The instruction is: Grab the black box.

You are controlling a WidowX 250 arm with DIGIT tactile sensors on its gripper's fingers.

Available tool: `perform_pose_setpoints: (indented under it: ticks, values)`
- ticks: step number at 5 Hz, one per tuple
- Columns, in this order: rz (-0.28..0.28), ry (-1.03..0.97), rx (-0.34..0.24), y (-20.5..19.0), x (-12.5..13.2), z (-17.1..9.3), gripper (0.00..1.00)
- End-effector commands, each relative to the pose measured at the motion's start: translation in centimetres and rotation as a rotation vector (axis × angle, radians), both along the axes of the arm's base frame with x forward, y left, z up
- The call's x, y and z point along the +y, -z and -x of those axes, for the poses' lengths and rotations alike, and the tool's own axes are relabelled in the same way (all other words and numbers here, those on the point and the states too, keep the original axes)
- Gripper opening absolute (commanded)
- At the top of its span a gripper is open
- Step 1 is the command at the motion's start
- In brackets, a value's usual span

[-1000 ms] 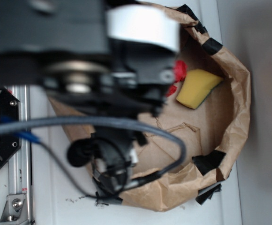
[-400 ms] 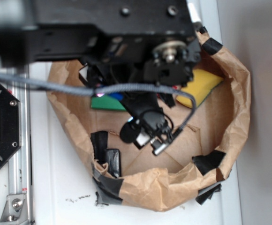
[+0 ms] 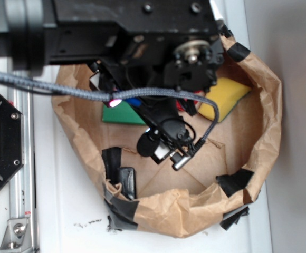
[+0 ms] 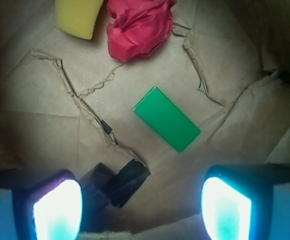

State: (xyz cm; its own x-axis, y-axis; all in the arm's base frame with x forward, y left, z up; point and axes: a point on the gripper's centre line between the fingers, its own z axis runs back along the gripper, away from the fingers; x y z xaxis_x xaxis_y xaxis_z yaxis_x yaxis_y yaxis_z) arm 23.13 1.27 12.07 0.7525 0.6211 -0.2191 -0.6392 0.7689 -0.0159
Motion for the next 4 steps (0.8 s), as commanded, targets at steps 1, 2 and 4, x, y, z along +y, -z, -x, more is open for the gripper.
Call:
perform_pose_setpoints:
  ticks: [1,2,4]
  values:
    - [0.039,-0.261,0.073,3.3,0.0,1.3,1.0]
    - [0.098,-0.39,0.143,6.2,-1.0,1.4,1.0]
    - [0.214,-0.428,0.136,6.1,-1.7,1.5,1.0]
